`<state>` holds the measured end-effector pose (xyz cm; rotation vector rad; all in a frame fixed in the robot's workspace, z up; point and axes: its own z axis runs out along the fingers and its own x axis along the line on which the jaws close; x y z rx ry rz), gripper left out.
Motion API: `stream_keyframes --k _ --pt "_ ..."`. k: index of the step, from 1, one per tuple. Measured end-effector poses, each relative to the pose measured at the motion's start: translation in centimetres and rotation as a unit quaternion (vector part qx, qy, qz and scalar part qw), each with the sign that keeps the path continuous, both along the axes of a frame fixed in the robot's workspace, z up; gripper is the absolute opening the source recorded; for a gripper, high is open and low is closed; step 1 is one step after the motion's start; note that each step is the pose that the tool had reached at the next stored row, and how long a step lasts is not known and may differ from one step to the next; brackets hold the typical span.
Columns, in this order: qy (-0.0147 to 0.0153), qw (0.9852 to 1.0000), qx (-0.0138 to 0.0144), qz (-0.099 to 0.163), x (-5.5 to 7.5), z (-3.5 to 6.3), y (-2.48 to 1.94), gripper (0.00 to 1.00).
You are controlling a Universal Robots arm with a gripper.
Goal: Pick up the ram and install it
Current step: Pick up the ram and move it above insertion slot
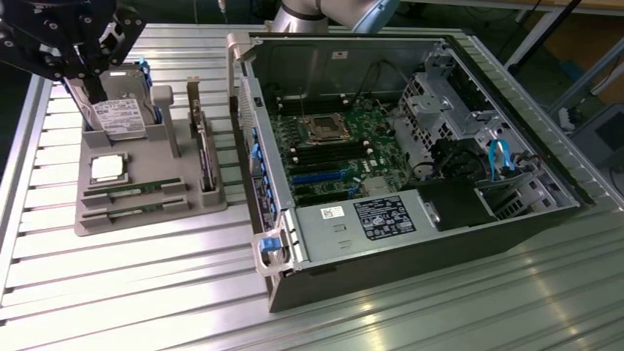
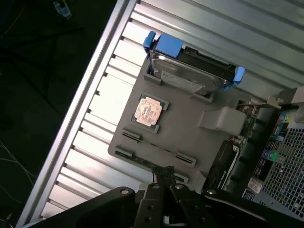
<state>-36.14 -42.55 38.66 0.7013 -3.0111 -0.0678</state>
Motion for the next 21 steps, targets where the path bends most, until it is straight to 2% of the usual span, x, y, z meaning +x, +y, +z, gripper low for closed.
stream_keyframes --k 2,4,7,9,11,12,14,18,19,21 --pt "0.0000 0.9995 0.0000 0.030 0.00 0.00 0.00 0.10" --pt "0.0000 0.9985 0.0000 0.055 0.00 0.00 0.00 0.10" --pt "0.0000 0.9961 0.0000 0.088 0.00 0.00 0.00 0.10" --pt "0.0000 0.9924 0.0000 0.123 0.00 0.00 0.00 0.10" --pt "0.0000 0.9899 0.0000 0.142 0.00 -0.01 0.00 0.10" --pt "0.0000 0.9877 0.0000 0.157 0.00 -0.01 0.00 0.10" --pt "0.0000 0.9819 0.0000 0.190 0.00 -0.01 0.00 0.10" --pt "0.0000 0.9744 0.0000 0.225 0.00 -0.02 0.00 0.10" --pt "0.0000 0.9712 0.0000 0.238 0.00 -0.02 0.00 0.10" --pt "0.0000 0.9667 0.0000 0.256 0.00 -0.02 0.00 0.10"
